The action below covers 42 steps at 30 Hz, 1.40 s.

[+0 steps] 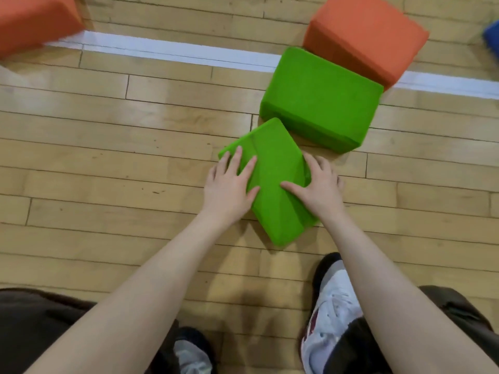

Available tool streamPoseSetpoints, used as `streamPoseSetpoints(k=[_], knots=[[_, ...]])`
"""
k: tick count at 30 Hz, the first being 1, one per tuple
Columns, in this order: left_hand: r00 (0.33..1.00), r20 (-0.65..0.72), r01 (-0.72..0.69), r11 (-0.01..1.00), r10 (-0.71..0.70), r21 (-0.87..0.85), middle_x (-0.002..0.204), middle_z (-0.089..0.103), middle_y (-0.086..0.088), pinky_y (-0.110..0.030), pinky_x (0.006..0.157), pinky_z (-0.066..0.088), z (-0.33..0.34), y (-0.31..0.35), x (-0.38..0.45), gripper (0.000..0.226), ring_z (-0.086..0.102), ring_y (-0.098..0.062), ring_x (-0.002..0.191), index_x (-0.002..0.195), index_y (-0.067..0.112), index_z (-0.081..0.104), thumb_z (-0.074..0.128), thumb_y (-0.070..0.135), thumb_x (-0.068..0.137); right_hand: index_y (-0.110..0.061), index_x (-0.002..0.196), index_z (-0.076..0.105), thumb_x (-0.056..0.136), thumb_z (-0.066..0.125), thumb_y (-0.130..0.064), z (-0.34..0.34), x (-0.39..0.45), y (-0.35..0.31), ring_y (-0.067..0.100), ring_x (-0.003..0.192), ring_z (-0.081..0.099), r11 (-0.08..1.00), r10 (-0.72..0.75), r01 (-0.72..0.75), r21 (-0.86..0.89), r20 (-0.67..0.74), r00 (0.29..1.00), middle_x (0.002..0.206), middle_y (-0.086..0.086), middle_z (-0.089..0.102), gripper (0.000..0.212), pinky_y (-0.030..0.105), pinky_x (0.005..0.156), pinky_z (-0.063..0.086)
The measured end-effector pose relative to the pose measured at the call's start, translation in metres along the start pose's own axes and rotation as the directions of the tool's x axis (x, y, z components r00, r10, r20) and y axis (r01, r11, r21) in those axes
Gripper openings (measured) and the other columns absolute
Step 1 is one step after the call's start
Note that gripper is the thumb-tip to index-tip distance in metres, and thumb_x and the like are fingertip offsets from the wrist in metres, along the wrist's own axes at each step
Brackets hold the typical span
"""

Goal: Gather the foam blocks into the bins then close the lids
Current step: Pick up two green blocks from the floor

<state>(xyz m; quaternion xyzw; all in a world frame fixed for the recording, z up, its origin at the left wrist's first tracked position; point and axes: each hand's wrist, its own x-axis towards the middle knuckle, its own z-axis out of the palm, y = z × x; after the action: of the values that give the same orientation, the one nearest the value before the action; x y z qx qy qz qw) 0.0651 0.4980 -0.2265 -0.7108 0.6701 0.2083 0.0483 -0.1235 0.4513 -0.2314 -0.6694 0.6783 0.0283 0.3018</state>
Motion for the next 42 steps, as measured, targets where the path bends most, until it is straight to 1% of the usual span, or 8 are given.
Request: streamPoseSetpoints(k=[7,11,17,22,25,32,37,42], knots=[[0.999,-0.017,0.05,0.997,-0.051,-0.054,0.148,0.019,-0.011,-0.048,0.099,0.034,-0.015,-0.015,-0.008,0.065,0.031,-0.037,0.123,0.147,0.043,0.006,0.037,0.057,0.091,-0.037,0.14,0.033,0.07,0.068,-0.063,-0.009,-0.025,-0.014,0.031,0.133,0.033,0.988,-0.147,0.144,-0.05,-0.069,0.987,0.155,0.004,0.021,0.082,0.047,0.107,0.021],[0.992,-0.123,-0.05,0.993,0.036,-0.107,0.155,0.005,-0.005,-0.053,0.106,0.025,-0.018,-0.023,-0.028,0.065,0.015,-0.035,0.136,0.147,0.041,0.004,0.027,0.058,0.088,-0.041,0.138,0.032,0.077,0.069,-0.049,-0.013,-0.041,-0.019,0.026,0.123,0.048,0.94,-0.298,0.285,0.187,0.041,0.954,0.141,0.001,0.042,0.072,0.052,0.096,0.044],[0.946,-0.26,-0.178,0.98,0.195,0.09,0.156,0.018,-0.004,-0.046,0.11,0.0,-0.053,-0.023,-0.009,0.071,0.006,-0.028,0.142,0.145,0.018,0.032,0.035,0.052,0.083,-0.021,0.136,0.049,0.068,0.079,-0.042,-0.025,-0.03,-0.046,0.023,0.127,0.048,0.913,-0.383,0.389,0.121,-0.076,0.921,0.14,0.002,0.05,0.077,0.05,0.1,0.04],[0.923,-0.295,-0.213,0.966,0.247,0.145,0.15,0.035,0.002,-0.041,0.095,0.02,-0.096,-0.036,-0.002,0.07,0.034,-0.035,0.127,0.138,0.02,0.044,0.043,0.059,0.08,-0.015,0.13,0.057,0.061,0.077,-0.045,-0.053,-0.014,-0.067,0.028,0.121,0.054,0.831,-0.544,0.555,0.037,-0.152,0.825,0.138,0.005,0.052,0.077,0.049,0.097,0.043],[0.95,-0.151,-0.234,0.945,0.272,0.23,0.153,0.025,0.011,-0.04,0.094,0.02,-0.122,-0.045,-0.001,0.076,0.031,-0.032,0.119,0.147,0.034,0.026,0.047,0.067,0.082,-0.018,0.124,0.063,0.061,0.077,-0.044,-0.061,-0.014,-0.075,0.029,0.116,0.058,0.734,-0.679,0.669,-0.12,-0.163,0.716,0.134,0.003,0.056,0.07,0.044,0.09,0.042],[0.939,-0.154,-0.259,0.928,0.307,0.267,0.136,0.05,-0.005,-0.05,0.098,0.026,-0.128,-0.07,-0.009,0.067,0.041,-0.039,0.124,0.136,0.035,0.045,0.031,0.069,0.081,-0.024,0.125,0.062,0.066,0.077,-0.042,-0.059,-0.011,-0.092,0.024,0.122,0.054,0.687,-0.725,0.719,-0.104,-0.154,0.671,0.136,-0.002,0.054,0.064,0.042,0.096,0.039],[0.936,-0.309,-0.113,0.977,0.166,0.184,0.123,0.057,-0.009,-0.043,0.082,0.036,-0.116,-0.075,-0.014,0.061,0.049,-0.039,0.099,0.129,0.04,0.053,0.035,0.069,0.079,-0.025,0.128,0.059,0.071,0.078,-0.027,-0.063,0.012,-0.107,0.022,0.131,0.044,0.667,-0.743,0.743,-0.057,-0.132,0.656,0.139,-0.001,0.051,0.06,0.046,0.11,0.025],[0.89,-0.426,0.179,0.984,-0.161,0.001,0.112,0.062,-0.014,-0.042,0.075,0.036,-0.098,-0.064,-0.013,0.049,0.049,-0.04,0.09,0.121,0.034,0.062,0.053,0.061,0.081,-0.023,0.138,0.047,0.084,0.068,-0.029,-0.057,0.045,-0.1,0.018,0.137,0.035,0.78,-0.55,0.594,0.196,-0.238,0.801,0.147,-0.001,0.04,0.058,0.04,0.112,0.025]])
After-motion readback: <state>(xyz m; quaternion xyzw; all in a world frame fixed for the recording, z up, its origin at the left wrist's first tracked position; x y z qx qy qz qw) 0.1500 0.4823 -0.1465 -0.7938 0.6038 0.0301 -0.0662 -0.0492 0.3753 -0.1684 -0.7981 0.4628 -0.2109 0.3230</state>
